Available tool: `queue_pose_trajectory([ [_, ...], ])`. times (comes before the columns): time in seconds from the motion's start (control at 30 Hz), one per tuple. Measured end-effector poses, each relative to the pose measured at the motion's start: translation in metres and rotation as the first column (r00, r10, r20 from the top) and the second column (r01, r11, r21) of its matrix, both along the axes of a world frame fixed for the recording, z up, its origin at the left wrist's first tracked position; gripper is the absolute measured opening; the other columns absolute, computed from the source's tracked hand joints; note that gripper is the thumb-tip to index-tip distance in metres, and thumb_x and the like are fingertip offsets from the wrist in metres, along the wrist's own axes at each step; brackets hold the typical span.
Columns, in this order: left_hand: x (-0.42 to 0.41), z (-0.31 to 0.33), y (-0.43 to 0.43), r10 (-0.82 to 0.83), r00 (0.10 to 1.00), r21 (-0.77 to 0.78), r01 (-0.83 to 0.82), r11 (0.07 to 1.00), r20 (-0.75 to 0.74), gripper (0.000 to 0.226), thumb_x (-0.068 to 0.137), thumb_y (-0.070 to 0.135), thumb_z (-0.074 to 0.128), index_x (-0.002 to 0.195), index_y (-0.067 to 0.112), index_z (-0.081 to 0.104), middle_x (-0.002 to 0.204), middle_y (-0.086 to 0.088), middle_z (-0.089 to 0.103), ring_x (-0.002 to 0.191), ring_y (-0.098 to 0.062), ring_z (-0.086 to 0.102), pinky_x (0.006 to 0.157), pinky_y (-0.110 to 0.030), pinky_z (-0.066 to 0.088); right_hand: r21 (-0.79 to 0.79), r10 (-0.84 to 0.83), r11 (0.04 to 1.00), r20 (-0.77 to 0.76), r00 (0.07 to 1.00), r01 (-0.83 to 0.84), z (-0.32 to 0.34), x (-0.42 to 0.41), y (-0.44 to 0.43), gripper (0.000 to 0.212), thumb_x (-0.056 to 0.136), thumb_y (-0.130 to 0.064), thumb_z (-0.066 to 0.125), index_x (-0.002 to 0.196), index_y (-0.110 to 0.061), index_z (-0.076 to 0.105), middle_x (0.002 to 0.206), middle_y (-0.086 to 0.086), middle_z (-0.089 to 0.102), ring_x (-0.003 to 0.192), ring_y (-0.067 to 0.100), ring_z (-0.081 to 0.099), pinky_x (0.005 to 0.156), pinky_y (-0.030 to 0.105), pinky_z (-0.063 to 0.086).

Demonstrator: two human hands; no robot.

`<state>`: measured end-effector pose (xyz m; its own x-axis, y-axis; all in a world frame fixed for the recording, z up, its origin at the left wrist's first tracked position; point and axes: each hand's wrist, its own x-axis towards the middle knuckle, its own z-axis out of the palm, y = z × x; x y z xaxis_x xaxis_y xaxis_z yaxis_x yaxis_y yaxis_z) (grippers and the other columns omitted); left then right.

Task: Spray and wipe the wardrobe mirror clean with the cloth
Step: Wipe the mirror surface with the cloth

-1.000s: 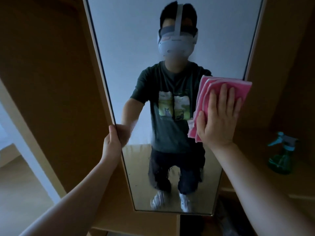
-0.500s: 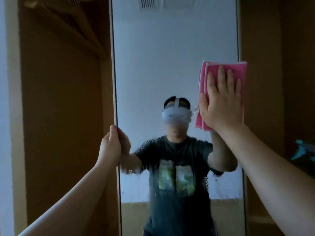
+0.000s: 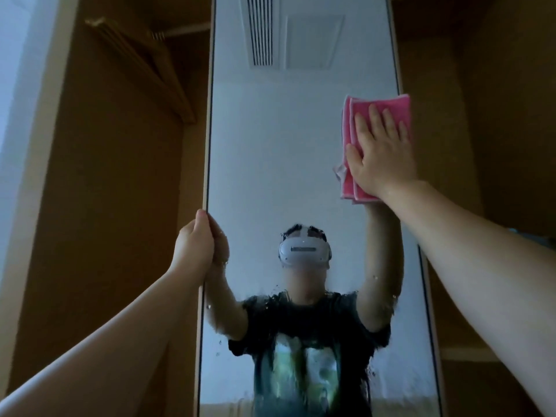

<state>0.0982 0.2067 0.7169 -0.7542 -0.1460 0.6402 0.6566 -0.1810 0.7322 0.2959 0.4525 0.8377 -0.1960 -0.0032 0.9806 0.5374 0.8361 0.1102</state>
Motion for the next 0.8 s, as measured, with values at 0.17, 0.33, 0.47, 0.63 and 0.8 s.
queue_pose_trajectory([
  [0.17, 0.006, -0.014, -0.006, -0.088, 0.995, -0.062, 0.091, 0.994, 0.051, 0.074, 0.096, 0.057, 0.026, 0.04, 0.029, 0.065, 0.043, 0.006, 0.062, 0.038, 0.001, 0.058, 0.045, -0.021, 0.04, 0.015, 0.006, 1.0, 0.026, 1.0, -0.006, -0.004, 0.004, 0.003, 0.066, 0.098, -0.052, 0.008, 0.154, -0.018, 0.013, 0.162, 0.013, 0.012, 0.149, 0.033, 0.01, 0.12, 0.046, 0.003],
  [0.33, -0.002, -0.029, -0.003, -0.12, 0.983, 0.054, 0.114, 0.992, 0.142, 0.057, 0.094, 0.06, 0.035, 0.068, 0.021, 0.068, 0.05, 0.007, 0.066, 0.044, 0.002, 0.061, 0.03, -0.008, 0.036, 0.016, -0.002, 1.0, 0.043, 0.999, 0.002, -0.022, 0.007, 0.005, 0.066, 0.099, -0.052, 0.008, 0.154, -0.016, 0.014, 0.161, 0.013, 0.014, 0.148, 0.034, 0.011, 0.121, 0.047, 0.005],
  [0.47, -0.011, -0.032, 0.002, -0.118, 0.979, 0.069, 0.108, 0.992, 0.168, 0.059, 0.091, 0.065, 0.034, 0.07, 0.022, 0.068, 0.052, 0.009, 0.066, 0.05, 0.005, 0.063, 0.042, -0.013, 0.045, 0.002, -0.016, 1.0, 0.044, 0.999, 0.016, -0.043, 0.009, 0.004, 0.066, 0.099, -0.05, 0.007, 0.154, -0.016, 0.015, 0.161, 0.013, 0.015, 0.148, 0.033, 0.011, 0.121, 0.046, 0.005],
  [0.63, -0.009, -0.031, 0.002, -0.165, 0.979, 0.09, 0.155, 0.984, 0.117, 0.054, 0.094, 0.06, 0.033, 0.069, 0.023, 0.063, 0.046, 0.013, 0.061, 0.049, 0.009, 0.061, 0.047, -0.012, 0.043, -0.002, -0.011, 1.0, 0.065, 0.998, 0.011, -0.086, 0.011, 0.003, 0.065, 0.1, -0.049, 0.009, 0.154, -0.014, 0.017, 0.16, 0.015, 0.017, 0.148, 0.034, 0.013, 0.121, 0.047, 0.005],
  [0.8, -0.002, -0.035, -0.007, -0.108, 0.987, -0.006, 0.109, 0.994, 0.122, 0.057, 0.092, 0.062, 0.034, 0.064, 0.021, 0.063, 0.048, 0.003, 0.063, 0.041, 0.004, 0.059, 0.031, -0.011, 0.038, -0.008, -0.006, 1.0, 0.079, 0.997, 0.006, -0.134, 0.011, 0.004, 0.063, 0.102, -0.047, 0.01, 0.154, -0.014, 0.019, 0.159, 0.015, 0.02, 0.147, 0.034, 0.016, 0.12, 0.05, 0.01],
])
